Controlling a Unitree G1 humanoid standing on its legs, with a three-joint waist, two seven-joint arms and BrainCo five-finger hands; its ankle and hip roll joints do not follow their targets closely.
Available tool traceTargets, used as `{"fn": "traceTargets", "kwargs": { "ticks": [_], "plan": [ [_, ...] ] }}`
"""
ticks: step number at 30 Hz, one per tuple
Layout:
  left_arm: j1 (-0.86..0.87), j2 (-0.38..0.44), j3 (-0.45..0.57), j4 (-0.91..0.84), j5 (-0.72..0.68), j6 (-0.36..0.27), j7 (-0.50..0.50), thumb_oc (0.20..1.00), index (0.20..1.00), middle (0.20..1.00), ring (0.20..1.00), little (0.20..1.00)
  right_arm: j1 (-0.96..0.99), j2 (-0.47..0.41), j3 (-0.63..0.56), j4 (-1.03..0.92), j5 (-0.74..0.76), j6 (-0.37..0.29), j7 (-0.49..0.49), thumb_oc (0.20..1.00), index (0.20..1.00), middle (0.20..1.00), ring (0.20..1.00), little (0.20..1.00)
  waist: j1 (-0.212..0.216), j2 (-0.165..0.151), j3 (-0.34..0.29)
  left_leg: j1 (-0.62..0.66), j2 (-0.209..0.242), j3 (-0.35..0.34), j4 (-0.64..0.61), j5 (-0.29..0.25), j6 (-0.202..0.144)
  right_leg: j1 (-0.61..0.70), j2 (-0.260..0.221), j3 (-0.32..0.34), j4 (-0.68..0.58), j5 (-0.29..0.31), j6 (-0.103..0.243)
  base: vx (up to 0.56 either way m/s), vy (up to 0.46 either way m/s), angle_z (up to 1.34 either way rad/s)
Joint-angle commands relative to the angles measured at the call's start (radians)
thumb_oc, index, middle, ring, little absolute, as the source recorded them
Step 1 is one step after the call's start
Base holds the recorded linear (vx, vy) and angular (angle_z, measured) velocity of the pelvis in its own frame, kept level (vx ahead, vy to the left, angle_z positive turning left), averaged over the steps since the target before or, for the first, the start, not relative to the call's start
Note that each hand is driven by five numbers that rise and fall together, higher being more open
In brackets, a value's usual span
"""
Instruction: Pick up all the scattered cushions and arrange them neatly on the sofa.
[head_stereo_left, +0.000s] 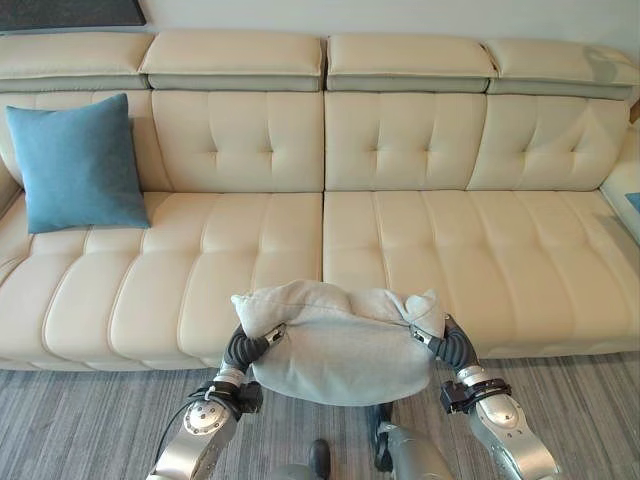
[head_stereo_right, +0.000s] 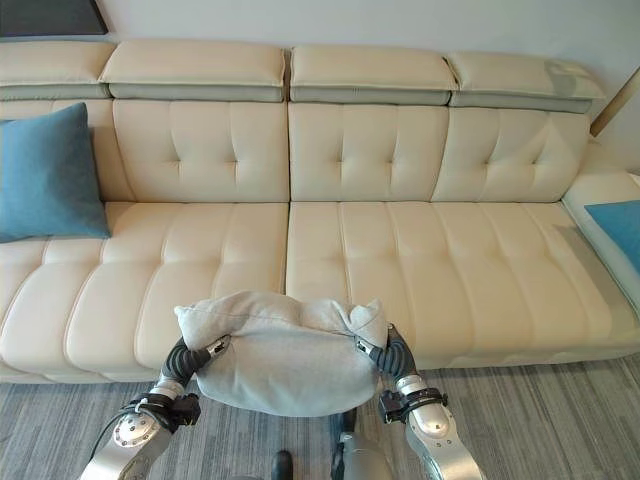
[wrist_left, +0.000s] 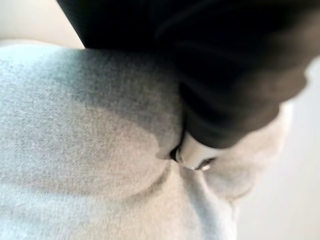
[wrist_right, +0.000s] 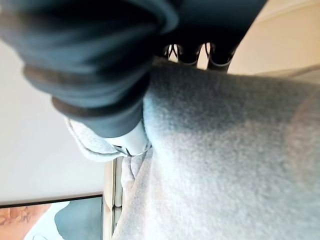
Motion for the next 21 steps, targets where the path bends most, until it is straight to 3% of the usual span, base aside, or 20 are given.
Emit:
{"fn": "traceTargets", "kwargs": {
  "ticks": [1,2,3,4,5,6,8,9,11,12,13,14,15,16,17,18,21],
  "plan": [
    [-0.051,-0.031,0.004,-0.108,0.037,-0.099,-0.049,0.2,0.2,0.2,0.2,0.2,-0.044,0.01,-0.03,-0.101,0.025,-0.075,0.033,0.2,0.2,0.2,0.2,0.2,-0.01,0.013,-0.018,0.006,0.033,0.0,0.041,-0.069,-0.056,0.098,0.039,-0.037,-0.028,0.025,0.018,0.26,-0.129,0.14],
    [-0.046,-0.041,0.002,-0.105,0.038,-0.101,-0.052,0.2,0.2,0.2,0.2,0.2,-0.044,0.015,-0.029,-0.095,0.033,-0.077,0.038,0.2,0.2,0.2,0.2,0.2,-0.012,0.009,-0.024,0.019,0.034,0.009,0.059,-0.087,-0.059,0.111,0.037,-0.044,-0.028,0.05,0.012,0.43,-0.208,0.25],
    [-0.043,-0.055,0.001,-0.098,0.031,-0.103,-0.057,0.2,0.2,0.2,0.2,0.2,-0.038,0.011,-0.035,-0.08,0.045,-0.082,0.04,0.2,0.2,0.2,0.2,0.2,-0.018,0.01,-0.042,0.007,0.051,0.007,0.188,-0.074,-0.096,0.164,0.05,-0.041,-0.028,0.044,-0.008,0.43,-0.207,0.26],
    [-0.043,-0.055,0.001,-0.098,0.031,-0.103,-0.057,0.2,0.2,0.2,0.2,0.2,-0.038,0.011,-0.035,-0.08,0.045,-0.082,0.04,0.2,0.2,0.2,0.2,0.2,-0.018,0.01,-0.042,0.006,0.051,0.007,0.19,-0.075,-0.096,0.164,0.05,-0.041,-0.028,0.044,-0.008,0.5,-0.299,0.35],
    [-0.04,-0.068,0.0,-0.082,0.004,-0.101,-0.06,0.2,0.2,0.2,0.2,0.2,-0.038,0.002,-0.036,-0.074,0.064,-0.087,0.042,0.2,0.2,0.2,0.2,0.2,-0.014,0.013,-0.033,-0.081,0.079,0.017,0.442,-0.006,-0.141,0.224,0.052,-0.057,-0.028,0.021,-0.038,0.28,-0.226,0.54],
    [-0.036,-0.074,-0.002,-0.08,-0.008,-0.097,-0.058,0.2,0.2,0.2,0.2,0.2,-0.036,-0.006,-0.035,-0.079,0.072,-0.091,0.043,0.2,0.2,0.2,0.2,0.2,-0.01,0.016,-0.021,-0.133,0.086,0.01,0.559,0.034,-0.162,0.248,0.059,-0.056,-0.028,0.005,-0.057,0.33,-0.271,0.57],
    [-0.024,-0.077,-0.007,-0.076,-0.022,-0.096,-0.06,0.2,0.2,0.2,0.2,0.2,-0.033,-0.026,-0.035,-0.087,0.082,-0.09,0.048,0.2,0.2,0.2,0.2,0.2,0.005,0.021,0.0,-0.204,0.073,-0.023,0.701,0.064,-0.179,0.28,0.068,-0.057,-0.028,-0.018,-0.08,0.19,-0.146,0.02],
    [-0.022,-0.077,-0.004,-0.073,-0.02,-0.091,-0.054,0.2,0.2,0.2,0.2,0.2,-0.035,-0.031,-0.033,-0.078,0.074,-0.084,0.044,0.2,0.2,0.2,0.2,0.2,0.005,0.021,0.003,-0.222,0.082,-0.022,0.713,0.055,-0.168,0.291,0.07,-0.058,-0.028,-0.029,-0.088,0.19,-0.126,-0.42],
    [-0.017,-0.079,-0.004,-0.071,-0.023,-0.085,-0.055,0.2,0.2,0.2,0.2,0.2,-0.035,-0.033,-0.034,-0.081,0.071,-0.08,0.042,0.2,0.2,0.2,0.2,0.2,0.006,0.019,0.008,-0.237,0.095,-0.01,0.696,0.047,-0.157,0.303,0.067,-0.057,-0.028,-0.038,-0.092,0.16,-0.086,-0.28],
    [-0.009,-0.083,0.001,-0.071,-0.024,-0.081,-0.051,0.2,0.2,0.2,0.2,0.2,-0.036,-0.035,-0.03,-0.08,0.062,-0.078,0.039,0.2,0.2,0.2,0.2,0.2,0.006,0.01,0.005,-0.251,0.121,0.008,0.579,0.014,-0.133,0.311,0.057,-0.061,-0.028,-0.05,-0.092,0.13,-0.05,-0.14],
    [-0.008,-0.083,0.001,-0.071,-0.024,-0.081,-0.051,0.2,0.2,0.2,0.2,0.2,-0.035,-0.034,-0.029,-0.08,0.062,-0.078,0.039,0.2,0.2,0.2,0.2,0.2,0.007,0.007,0.006,-0.243,0.119,0.011,0.569,0.017,-0.132,0.313,0.054,-0.058,-0.028,-0.051,-0.091,0.28,-0.05,-0.03],
    [-0.002,-0.083,-0.007,-0.063,-0.018,-0.078,-0.048,0.2,0.2,0.2,0.2,0.2,-0.04,-0.032,-0.027,-0.08,0.054,-0.083,0.029,0.2,0.2,0.2,0.2,0.2,0.01,0.0,0.002,-0.202,0.12,-0.008,0.323,-0.012,-0.112,0.323,0.049,-0.052,-0.028,-0.065,-0.084,0.24,0.013,0.02],
    [-0.002,-0.082,-0.008,-0.062,-0.011,-0.076,-0.04,0.2,0.2,0.2,0.2,0.2,-0.044,-0.032,-0.024,-0.082,0.046,-0.085,0.019,0.2,0.2,0.2,0.2,0.2,0.01,0.002,-0.002,-0.186,0.132,-0.036,0.183,0.027,-0.115,0.325,0.05,-0.051,-0.028,-0.071,-0.083,0.23,0.013,-0.01],
    [-0.003,-0.082,-0.007,-0.062,-0.011,-0.076,-0.039,0.2,0.2,0.2,0.2,0.2,-0.044,-0.032,-0.024,-0.082,0.046,-0.085,0.019,0.2,0.2,0.2,0.2,0.2,0.008,0.001,-0.002,-0.182,0.13,-0.037,0.172,0.035,-0.115,0.324,0.048,-0.052,-0.028,-0.071,-0.083,0.22,0.072,-0.04],
    [-0.001,-0.086,-0.01,-0.062,-0.003,-0.076,-0.033,0.2,0.2,0.2,0.2,0.2,-0.051,-0.032,-0.015,-0.086,0.037,-0.087,0.017,0.2,0.2,0.2,0.2,0.2,0.005,0.013,-0.009,-0.182,0.164,-0.079,0.058,0.112,-0.14,0.334,0.05,-0.052,-0.026,-0.092,-0.088,0.21,0.097,0.0],
    [0.001,-0.087,-0.009,-0.062,-0.001,-0.077,-0.032,0.2,0.2,0.2,0.2,0.2,-0.058,-0.035,-0.011,-0.093,0.034,-0.085,0.015,0.2,0.2,0.2,0.2,0.2,0.002,0.018,-0.01,-0.179,0.171,-0.093,0.021,0.139,-0.15,0.34,0.049,-0.049,-0.022,-0.098,-0.09,0.27,0.14,0.07],
    [0.001,-0.089,-0.003,-0.057,-0.006,-0.079,-0.03,0.2,0.2,0.2,0.2,0.2,-0.063,-0.036,-0.004,-0.1,0.021,-0.081,0.017,0.2,0.2,0.2,0.2,0.2,-0.003,0.026,-0.018,-0.156,0.191,-0.066,0.019,0.141,-0.162,0.37,0.043,-0.047,-0.024,-0.115,-0.088,0.22,0.17,0.0]
  ]
}}
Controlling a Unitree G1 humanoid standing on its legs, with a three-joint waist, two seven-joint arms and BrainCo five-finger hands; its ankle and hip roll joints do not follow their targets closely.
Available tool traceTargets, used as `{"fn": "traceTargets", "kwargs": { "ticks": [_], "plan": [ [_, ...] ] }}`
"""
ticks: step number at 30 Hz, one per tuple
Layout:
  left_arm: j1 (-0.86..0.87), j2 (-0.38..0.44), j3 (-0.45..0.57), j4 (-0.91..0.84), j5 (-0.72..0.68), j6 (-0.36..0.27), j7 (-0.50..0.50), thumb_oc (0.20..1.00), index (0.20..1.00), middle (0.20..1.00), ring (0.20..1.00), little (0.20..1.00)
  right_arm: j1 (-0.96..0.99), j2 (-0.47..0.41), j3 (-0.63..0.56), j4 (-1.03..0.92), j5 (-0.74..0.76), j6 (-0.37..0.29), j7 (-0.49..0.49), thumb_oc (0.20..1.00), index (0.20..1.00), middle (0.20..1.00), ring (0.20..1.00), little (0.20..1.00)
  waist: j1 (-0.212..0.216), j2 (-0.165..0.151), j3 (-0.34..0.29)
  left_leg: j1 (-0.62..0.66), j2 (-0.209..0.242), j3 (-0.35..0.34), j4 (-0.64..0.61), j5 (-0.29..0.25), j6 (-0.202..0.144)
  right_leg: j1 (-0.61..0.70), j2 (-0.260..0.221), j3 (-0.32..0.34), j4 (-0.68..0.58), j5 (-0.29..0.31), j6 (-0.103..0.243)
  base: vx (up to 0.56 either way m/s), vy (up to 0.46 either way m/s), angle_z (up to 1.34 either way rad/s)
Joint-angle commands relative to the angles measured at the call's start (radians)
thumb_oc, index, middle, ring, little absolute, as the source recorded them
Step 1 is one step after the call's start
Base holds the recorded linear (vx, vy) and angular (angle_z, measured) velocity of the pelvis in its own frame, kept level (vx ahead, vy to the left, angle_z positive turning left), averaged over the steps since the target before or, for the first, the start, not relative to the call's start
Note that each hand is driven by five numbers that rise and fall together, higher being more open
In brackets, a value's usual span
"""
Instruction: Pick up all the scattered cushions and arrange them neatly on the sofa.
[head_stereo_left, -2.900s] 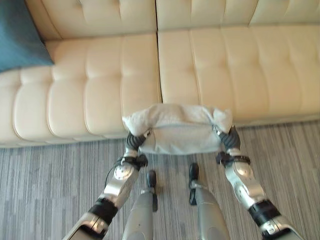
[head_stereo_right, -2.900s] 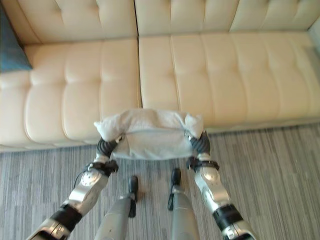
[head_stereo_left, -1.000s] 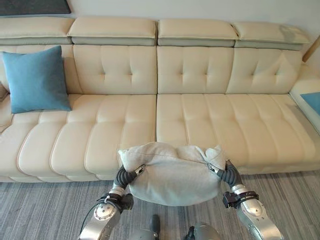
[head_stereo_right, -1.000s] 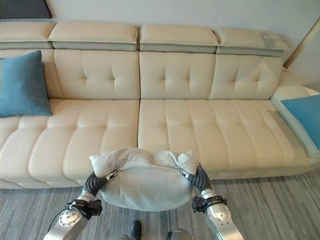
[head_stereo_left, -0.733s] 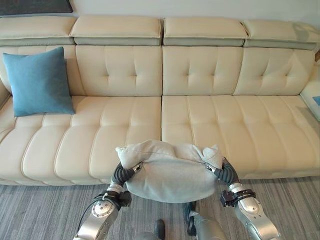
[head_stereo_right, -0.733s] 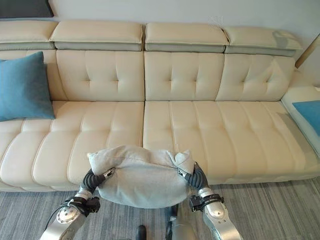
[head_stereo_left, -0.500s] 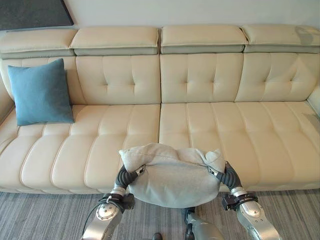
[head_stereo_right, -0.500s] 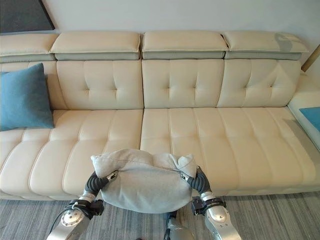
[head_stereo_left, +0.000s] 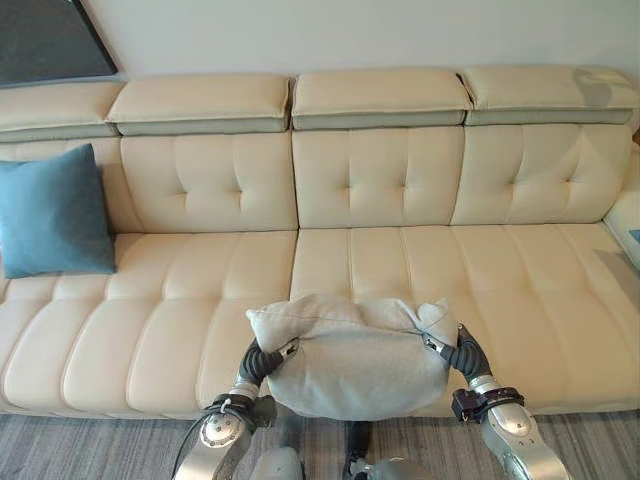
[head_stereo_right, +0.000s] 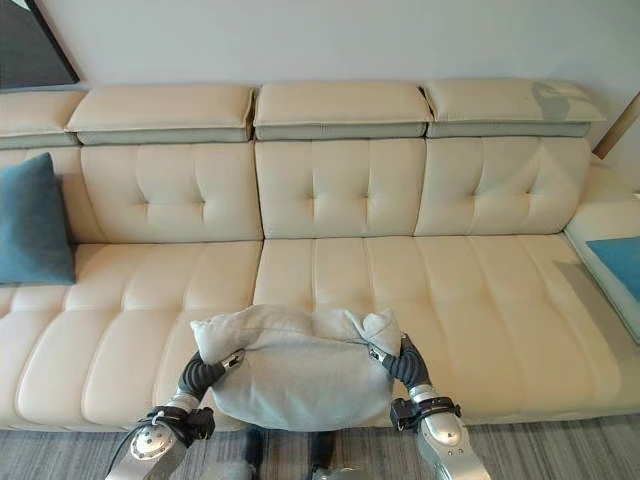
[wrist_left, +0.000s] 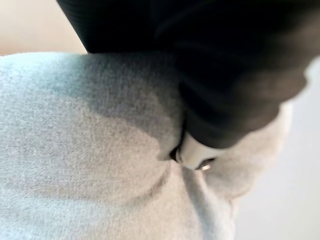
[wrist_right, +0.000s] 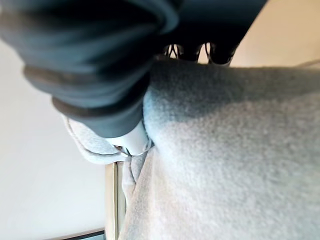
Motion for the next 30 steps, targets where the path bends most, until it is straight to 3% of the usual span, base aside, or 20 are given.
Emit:
{"fn": "traceTargets", "kwargs": {
  "ticks": [1,5,12,15,17,19,20,24,30],
  "plan": [
    [-0.032,-0.013,0.016,-0.114,-0.027,-0.083,-0.009,0.2,0.2,0.2,0.2,0.2,-0.087,-0.006,0.011,-0.132,-0.021,-0.078,0.016,0.2,0.2,0.2,0.2,0.2,0.004,0.048,-0.03,0.011,0.019,0.025,-0.039,0.075,0.014,0.103,-0.081,0.091,0.005,-0.159,0.081,0.23,0.255,0.08],
    [-0.045,-0.006,0.021,-0.125,-0.025,-0.086,0.003,0.2,0.2,0.2,0.2,0.2,-0.104,0.002,0.002,-0.167,-0.068,-0.072,-0.008,0.2,0.2,0.2,0.2,0.2,0.005,0.057,-0.056,0.052,-0.004,0.052,-0.063,0.043,0.022,0.132,-0.109,0.078,0.001,-0.154,0.1,0.23,0.27,0.07],
    [-0.145,0.031,0.063,-0.161,-0.006,-0.095,0.076,0.2,0.2,0.2,0.2,0.2,-0.337,0.037,0.024,-0.15,-0.184,-0.044,-0.114,0.2,0.2,0.2,0.2,0.2,0.049,0.028,-0.089,0.069,-0.056,0.083,-0.063,-0.027,0.077,0.124,-0.176,0.094,0.001,-0.132,0.151,0.18,0.245,0.1],
    [-0.253,0.043,0.083,-0.133,0.016,-0.098,0.137,0.2,0.2,0.2,0.2,0.2,-0.458,0.041,0.047,-0.126,-0.193,-0.018,-0.142,0.2,0.2,0.2,0.2,0.2,0.061,0.015,-0.097,0.065,-0.067,0.092,-0.063,-0.041,0.087,0.11,-0.191,0.103,0.001,-0.129,0.161,0.1,0.143,0.02],
    [-0.439,0.061,0.063,-0.042,0.008,-0.092,0.206,0.2,0.2,0.2,0.2,0.2,-0.629,0.037,0.095,-0.065,-0.192,0.023,-0.171,0.2,0.2,0.2,0.2,0.2,0.065,0.004,-0.098,0.048,-0.076,0.097,-0.056,-0.049,0.092,0.091,-0.198,0.107,0.001,-0.123,0.166,0.04,0.102,0.22],
    [-0.531,0.074,0.046,0.009,-0.007,-0.094,0.227,0.2,0.2,0.2,0.2,0.2,-0.709,0.028,0.112,-0.022,-0.191,0.038,-0.189,0.2,0.2,0.2,0.2,0.2,0.067,-0.001,-0.085,0.027,-0.077,0.097,-0.04,-0.052,0.093,0.076,-0.2,0.11,0.001,-0.116,0.167,-0.08,0.034,0.06],
    [-0.674,0.097,0.016,0.087,-0.033,-0.094,0.257,0.2,0.2,0.2,0.2,0.2,-0.828,0.022,0.134,0.041,-0.17,0.058,-0.22,0.2,0.2,0.2,0.2,0.2,0.067,-0.005,-0.057,-0.025,-0.079,0.097,-0.01,-0.054,0.093,0.032,-0.201,0.119,0.001,-0.101,0.167,-0.2,0.02,0.08],
    [-0.938,0.107,-0.067,0.266,-0.072,-0.102,0.301,0.2,0.2,0.2,0.2,0.2,-1.023,0.019,0.167,0.167,-0.137,0.066,-0.269,0.2,0.2,0.2,0.2,0.2,0.052,-0.003,0.014,-0.163,-0.078,0.097,0.089,-0.062,0.094,-0.073,-0.206,0.136,0.013,-0.064,0.162,-0.19,0.034,0.04],
    [-1.137,0.101,-0.128,0.467,-0.096,-0.103,0.328,0.2,0.2,0.2,0.2,0.2,-1.113,0.01,0.183,0.224,-0.134,0.056,-0.305,0.2,0.2,0.2,0.2,0.2,0.011,0.013,0.079,-0.292,-0.075,0.094,0.174,-0.071,0.1,-0.199,-0.21,0.158,0.081,-0.058,0.156,-0.04,0.034,-0.09]
  ]
}}
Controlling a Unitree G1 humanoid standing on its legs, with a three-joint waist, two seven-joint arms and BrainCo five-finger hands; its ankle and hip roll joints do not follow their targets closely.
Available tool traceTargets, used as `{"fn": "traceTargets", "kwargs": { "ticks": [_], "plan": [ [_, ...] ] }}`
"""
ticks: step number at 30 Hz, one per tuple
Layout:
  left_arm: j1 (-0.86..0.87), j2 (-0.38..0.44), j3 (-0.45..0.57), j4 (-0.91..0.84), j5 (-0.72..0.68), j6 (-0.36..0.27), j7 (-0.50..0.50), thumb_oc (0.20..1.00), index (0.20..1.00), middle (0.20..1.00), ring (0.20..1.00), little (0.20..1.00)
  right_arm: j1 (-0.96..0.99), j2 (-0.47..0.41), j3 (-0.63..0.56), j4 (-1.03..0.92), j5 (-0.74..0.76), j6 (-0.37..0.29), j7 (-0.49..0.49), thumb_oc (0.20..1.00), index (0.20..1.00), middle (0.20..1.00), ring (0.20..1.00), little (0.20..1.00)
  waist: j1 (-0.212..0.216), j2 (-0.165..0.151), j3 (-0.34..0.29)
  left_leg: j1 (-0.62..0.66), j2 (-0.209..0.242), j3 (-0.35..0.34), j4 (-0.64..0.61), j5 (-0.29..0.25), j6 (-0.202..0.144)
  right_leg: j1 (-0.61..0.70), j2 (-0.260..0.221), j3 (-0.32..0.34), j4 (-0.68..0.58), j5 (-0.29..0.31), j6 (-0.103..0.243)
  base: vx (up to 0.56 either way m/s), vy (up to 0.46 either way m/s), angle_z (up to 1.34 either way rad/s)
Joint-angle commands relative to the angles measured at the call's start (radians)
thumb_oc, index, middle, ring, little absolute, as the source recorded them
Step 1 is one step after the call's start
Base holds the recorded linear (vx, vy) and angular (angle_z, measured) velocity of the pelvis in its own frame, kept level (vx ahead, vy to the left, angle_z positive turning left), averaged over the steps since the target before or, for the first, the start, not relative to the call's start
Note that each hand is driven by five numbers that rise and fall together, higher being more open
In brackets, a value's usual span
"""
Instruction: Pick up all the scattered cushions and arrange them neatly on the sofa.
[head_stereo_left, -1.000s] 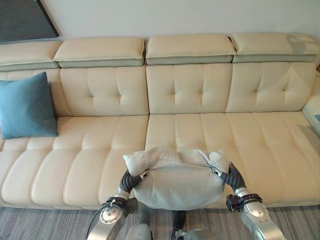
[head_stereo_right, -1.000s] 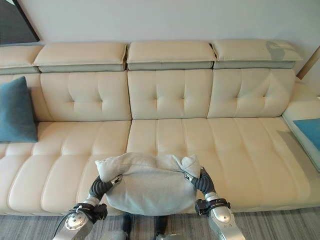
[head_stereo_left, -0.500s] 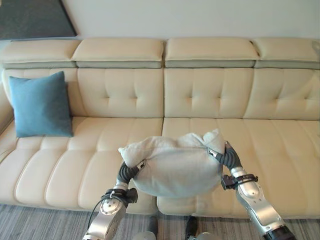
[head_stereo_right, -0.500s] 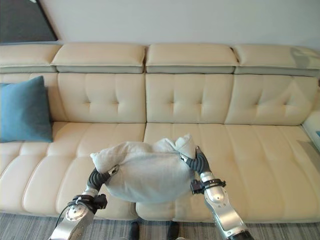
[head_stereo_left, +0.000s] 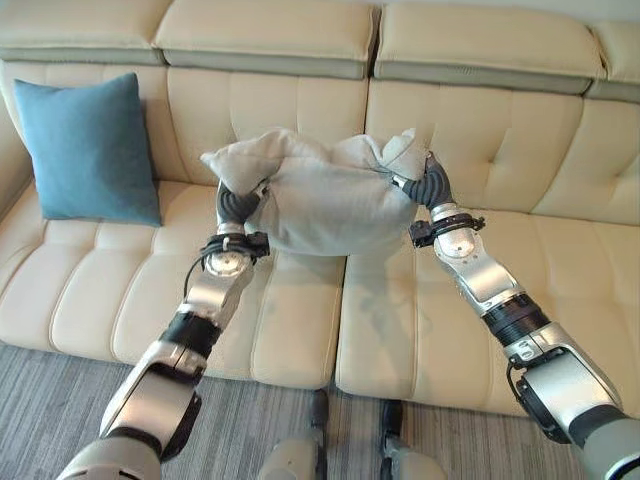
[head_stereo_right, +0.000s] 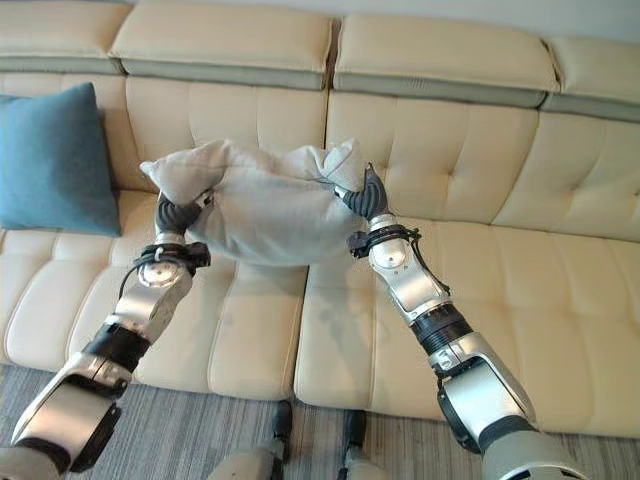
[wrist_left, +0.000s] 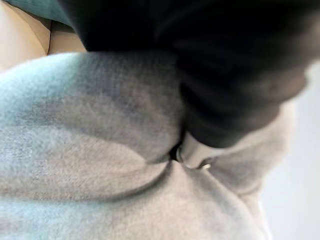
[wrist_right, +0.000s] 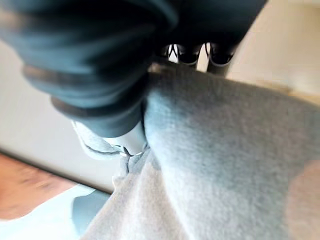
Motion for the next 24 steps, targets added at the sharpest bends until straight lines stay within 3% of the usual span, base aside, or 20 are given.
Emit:
{"fn": "traceTargets", "kwargs": {
  "ticks": [1,7,15,16,17,18,24],
  "plan": [
    [-0.21,-0.02,-0.042,0.011,-0.014,-0.075,-0.012,0.2,0.2,0.2,0.2,0.2,-0.169,0.024,0.016,-0.078,0.003,-0.092,-0.006,0.2,0.2,0.2,0.2,0.2,-0.027,-0.017,0.058,-0.099,0.045,-0.015,0.156,-0.132,-0.031,0.006,-0.07,-0.01,0.082,-0.147,0.062,0.02,0.021,-0.14],
    [-0.256,-0.024,-0.036,0.058,-0.016,-0.068,0.009,0.2,0.2,0.2,0.2,0.2,-0.171,0.036,0.001,-0.064,-0.016,-0.095,-0.036,0.2,0.2,0.2,0.2,0.2,-0.047,-0.007,0.084,-0.163,0.048,-0.004,0.178,-0.13,-0.028,-0.073,-0.069,0.015,0.114,-0.145,0.062,0.03,0.008,-0.16],
    [-0.504,-0.086,-0.117,0.368,-0.031,-0.048,0.033,0.2,0.2,0.2,0.2,0.2,-0.442,0.097,0.132,0.384,0.004,-0.057,-0.057,0.2,0.2,0.2,0.2,0.2,-0.049,-0.001,0.099,-0.224,0.047,0.0,0.172,-0.107,-0.038,-0.134,-0.066,0.022,0.111,-0.125,0.063,0.01,-0.008,-0.03],
    [-0.549,-0.086,-0.136,0.403,-0.028,-0.046,0.034,0.269,0.269,0.269,0.269,0.269,-0.494,0.099,0.15,0.452,0.009,-0.053,-0.057,0.658,0.658,0.658,0.658,0.658,-0.047,0.0,0.099,-0.228,0.046,-0.002,0.169,-0.103,-0.039,-0.139,-0.067,0.022,0.109,-0.119,0.065,0.0,0.0,0.0],
    [-0.554,-0.085,-0.136,0.407,-0.029,-0.048,0.032,0.912,0.912,0.912,0.912,0.912,-0.501,0.1,0.151,0.458,0.01,-0.056,-0.056,1.0,1.0,1.0,1.0,1.0,-0.048,0.0,0.102,-0.228,0.046,-0.002,0.169,-0.103,-0.039,-0.139,-0.067,0.021,0.108,-0.118,0.065,0.01,-0.003,0.03],
    [-0.631,-0.078,-0.159,0.481,-0.049,-0.042,0.018,1.0,1.0,1.0,1.0,1.0,-0.591,0.105,0.185,0.58,0.04,-0.049,-0.048,1.0,1.0,1.0,1.0,1.0,-0.042,-0.001,0.099,-0.232,0.044,-0.005,0.158,-0.093,-0.043,-0.145,-0.066,0.015,0.102,-0.109,0.068,0.0,0.0,0.0],
    [-0.762,-0.041,-0.19,0.589,-0.154,-0.038,-0.02,1.0,1.0,1.0,1.0,1.0,-0.729,0.096,0.218,0.759,0.145,-0.039,-0.041,1.0,1.0,1.0,1.0,1.0,-0.035,-0.004,0.086,-0.228,0.042,-0.013,0.133,-0.078,-0.05,-0.135,-0.064,0.008,0.071,-0.093,0.073,0.01,-0.001,0.02]
  ]
}}
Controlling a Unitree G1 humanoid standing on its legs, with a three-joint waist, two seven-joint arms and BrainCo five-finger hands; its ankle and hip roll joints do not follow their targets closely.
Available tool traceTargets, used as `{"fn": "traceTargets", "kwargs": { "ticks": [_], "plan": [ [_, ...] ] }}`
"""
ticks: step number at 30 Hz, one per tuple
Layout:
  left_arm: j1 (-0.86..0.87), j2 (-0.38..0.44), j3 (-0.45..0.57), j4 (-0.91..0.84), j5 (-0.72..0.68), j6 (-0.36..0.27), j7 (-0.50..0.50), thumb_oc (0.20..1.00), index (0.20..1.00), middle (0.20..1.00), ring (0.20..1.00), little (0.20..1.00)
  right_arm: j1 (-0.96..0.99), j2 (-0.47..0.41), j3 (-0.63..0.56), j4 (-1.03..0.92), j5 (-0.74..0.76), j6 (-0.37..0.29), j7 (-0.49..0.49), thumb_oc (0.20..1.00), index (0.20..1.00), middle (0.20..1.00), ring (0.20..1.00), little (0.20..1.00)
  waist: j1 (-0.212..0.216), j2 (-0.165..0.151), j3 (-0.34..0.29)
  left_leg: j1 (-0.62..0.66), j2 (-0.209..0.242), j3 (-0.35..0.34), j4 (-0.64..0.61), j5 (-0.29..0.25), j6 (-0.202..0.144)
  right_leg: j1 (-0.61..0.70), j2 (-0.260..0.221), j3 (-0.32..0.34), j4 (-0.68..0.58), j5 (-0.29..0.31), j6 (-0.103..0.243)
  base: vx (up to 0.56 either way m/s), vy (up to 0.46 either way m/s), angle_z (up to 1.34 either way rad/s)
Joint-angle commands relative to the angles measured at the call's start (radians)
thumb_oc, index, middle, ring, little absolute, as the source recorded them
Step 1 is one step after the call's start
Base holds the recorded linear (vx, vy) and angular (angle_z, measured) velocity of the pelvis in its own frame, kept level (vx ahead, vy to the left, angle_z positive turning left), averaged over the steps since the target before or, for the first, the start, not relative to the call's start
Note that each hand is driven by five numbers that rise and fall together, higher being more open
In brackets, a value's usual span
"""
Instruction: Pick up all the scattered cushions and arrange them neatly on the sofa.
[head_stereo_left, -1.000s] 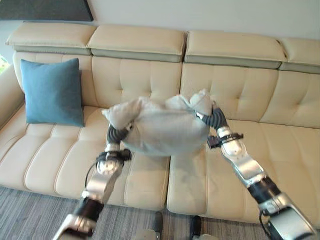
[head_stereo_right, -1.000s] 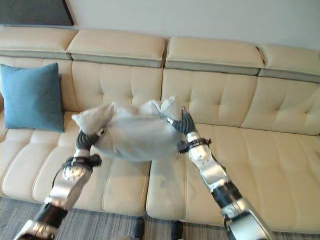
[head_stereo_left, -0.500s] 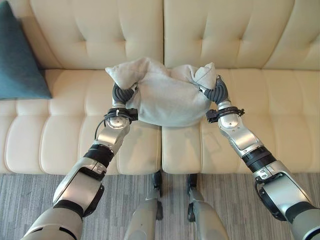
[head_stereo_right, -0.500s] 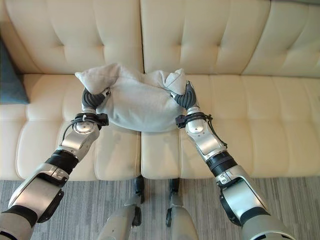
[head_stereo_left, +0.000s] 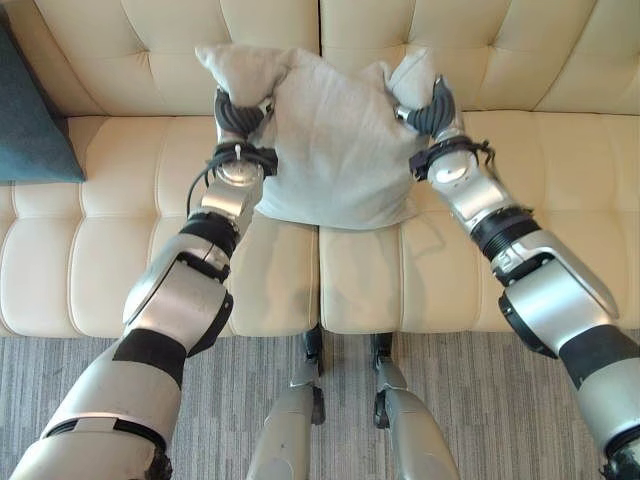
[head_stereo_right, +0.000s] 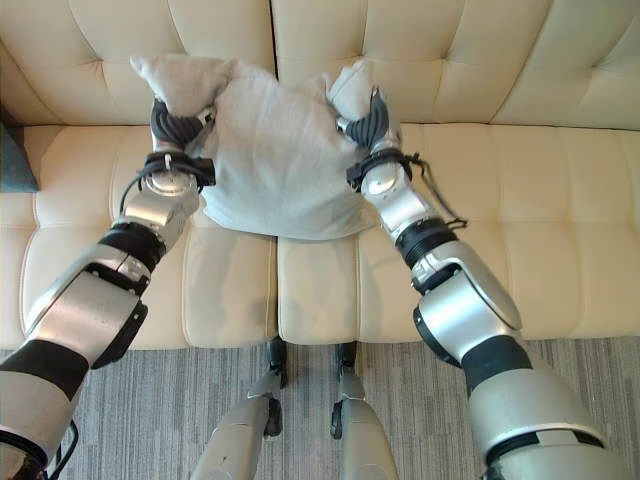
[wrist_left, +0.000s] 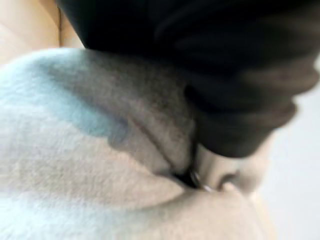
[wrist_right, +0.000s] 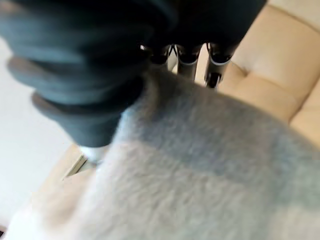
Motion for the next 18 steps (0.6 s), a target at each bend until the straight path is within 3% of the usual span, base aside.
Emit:
{"fn": "traceTargets", "kwargs": {
  "ticks": [1,2,6,9,10,11,13,16,18],
  "plan": [
    [-0.167,0.018,-0.052,0.033,-0.086,-0.058,-0.029,1.0,1.0,1.0,1.0,1.0,-0.112,0.04,-0.023,0.067,0.116,-0.048,-0.003,1.0,1.0,1.0,1.0,1.0,0.014,-0.005,-0.024,-0.049,0.026,-0.042,0.088,-0.083,-0.051,0.04,-0.08,-0.024,0.067,-0.134,0.089,0.04,0.011,0.06],
    [-0.172,0.031,-0.012,0.025,-0.197,-0.069,-0.038,1.0,1.0,1.0,1.0,1.0,-0.129,0.023,-0.071,0.09,0.187,-0.06,-0.038,1.0,1.0,1.0,1.0,1.0,0.02,-0.002,-0.03,-0.039,0.024,-0.046,0.075,-0.082,-0.051,0.051,-0.081,-0.027,0.057,-0.134,0.091,0.04,0.011,0.04],
    [-0.163,0.052,0.058,-0.042,-0.374,-0.102,-0.043,1.0,1.0,1.0,1.0,1.0,-0.13,-0.011,-0.142,0.028,0.223,-0.083,-0.129,1.0,1.0,1.0,1.0,1.0,0.03,0.005,-0.039,-0.016,0.018,-0.054,0.057,-0.081,-0.051,0.074,-0.082,-0.031,0.037,-0.133,0.094,0.03,0.007,0.01],
    [-0.145,0.056,0.105,-0.128,-0.448,-0.145,-0.028,1.0,1.0,1.0,1.0,1.0,-0.11,-0.048,-0.193,-0.056,0.256,-0.101,-0.159,1.0,1.0,1.0,1.0,1.0,0.037,0.009,-0.047,0.002,0.016,-0.06,0.041,-0.08,-0.05,0.092,-0.084,-0.041,0.022,-0.134,0.096,0.04,-0.001,0.03],
    [-0.124,0.061,0.13,-0.168,-0.477,-0.167,-0.023,1.0,1.0,1.0,1.0,1.0,-0.098,-0.069,-0.252,-0.103,0.299,-0.143,-0.21,1.0,1.0,1.0,1.0,1.0,0.043,0.014,-0.052,0.012,0.014,-0.065,0.03,-0.076,-0.049,0.101,-0.085,-0.045,0.016,-0.133,0.097,0.03,-0.006,0.05],
    [-0.121,0.06,0.128,-0.172,-0.477,-0.167,-0.023,1.0,1.0,1.0,1.0,1.0,-0.092,-0.069,-0.253,-0.107,0.299,-0.143,-0.213,1.0,1.0,1.0,1.0,1.0,0.043,0.013,-0.053,0.014,0.014,-0.066,0.027,-0.075,-0.049,0.104,-0.085,-0.047,0.014,-0.133,0.097,0.03,-0.001,0.08],
    [-0.094,0.087,0.155,-0.204,-0.487,-0.177,-0.017,1.0,1.0,1.0,1.0,1.0,-0.062,-0.08,-0.329,-0.177,0.423,-0.212,-0.217,1.0,1.0,1.0,1.0,1.0,0.046,0.012,-0.058,0.032,0.014,-0.07,-0.001,-0.065,-0.052,0.113,-0.083,-0.052,0.003,-0.129,0.097,0.02,0.008,0.11],
    [-0.042,0.129,0.172,-0.24,-0.46,-0.17,-0.025,1.0,1.0,1.0,1.0,1.0,-0.006,-0.095,-0.362,-0.234,0.459,-0.236,-0.197,1.0,1.0,1.0,1.0,1.0,0.047,0.01,-0.063,0.053,0.014,-0.07,-0.037,-0.049,-0.058,0.121,-0.08,-0.057,-0.005,-0.124,0.097,0.02,0.015,0.06],
    [0.078,0.235,0.182,-0.3,-0.33,-0.141,-0.04,1.0,1.0,1.0,1.0,1.0,0.127,-0.153,-0.357,-0.338,0.402,-0.216,-0.124,1.0,1.0,1.0,1.0,1.0,0.045,0.007,-0.068,0.087,0.016,-0.068,-0.089,-0.027,-0.062,0.129,-0.077,-0.065,-0.005,-0.124,0.096,0.01,0.027,0.05]
  ]
}}
